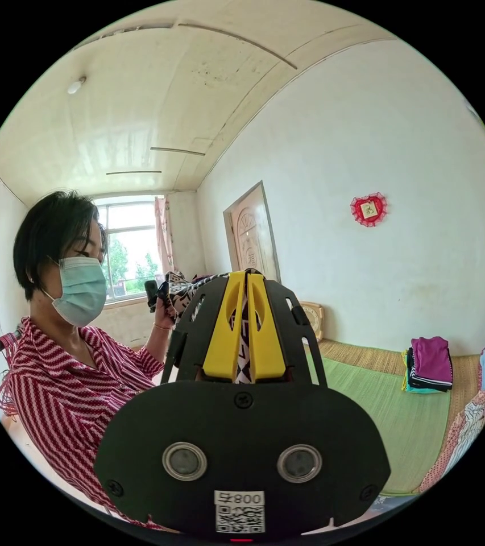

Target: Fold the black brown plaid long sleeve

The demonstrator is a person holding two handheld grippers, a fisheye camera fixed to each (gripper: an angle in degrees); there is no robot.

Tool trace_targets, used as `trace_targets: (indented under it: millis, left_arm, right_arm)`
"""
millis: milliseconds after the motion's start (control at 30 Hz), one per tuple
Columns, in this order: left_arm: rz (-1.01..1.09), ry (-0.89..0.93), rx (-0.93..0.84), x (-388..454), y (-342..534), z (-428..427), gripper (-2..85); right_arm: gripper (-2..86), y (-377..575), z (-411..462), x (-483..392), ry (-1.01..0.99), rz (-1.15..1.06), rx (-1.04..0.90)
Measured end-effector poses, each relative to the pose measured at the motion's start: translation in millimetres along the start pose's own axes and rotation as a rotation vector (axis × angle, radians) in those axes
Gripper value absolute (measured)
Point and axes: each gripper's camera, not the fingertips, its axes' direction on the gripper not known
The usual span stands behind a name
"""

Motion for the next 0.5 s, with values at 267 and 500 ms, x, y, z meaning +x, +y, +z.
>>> trace_targets:
  millis: [267, 500]
  left_arm:
    - [-0.103, -0.096, -0.111, -165.9, -25.2, 83.7, 1.7]
    - [-0.339, -0.221, -0.39, -392.8, 29.8, 218.1, 3.7]
  right_arm:
    - [0.2, -73.8, 53.5, 118.6, 0.051, 0.062, -0.073]
    - [0.7, -101.5, 203.4, 386.1, 0.187, 0.341, -0.352]
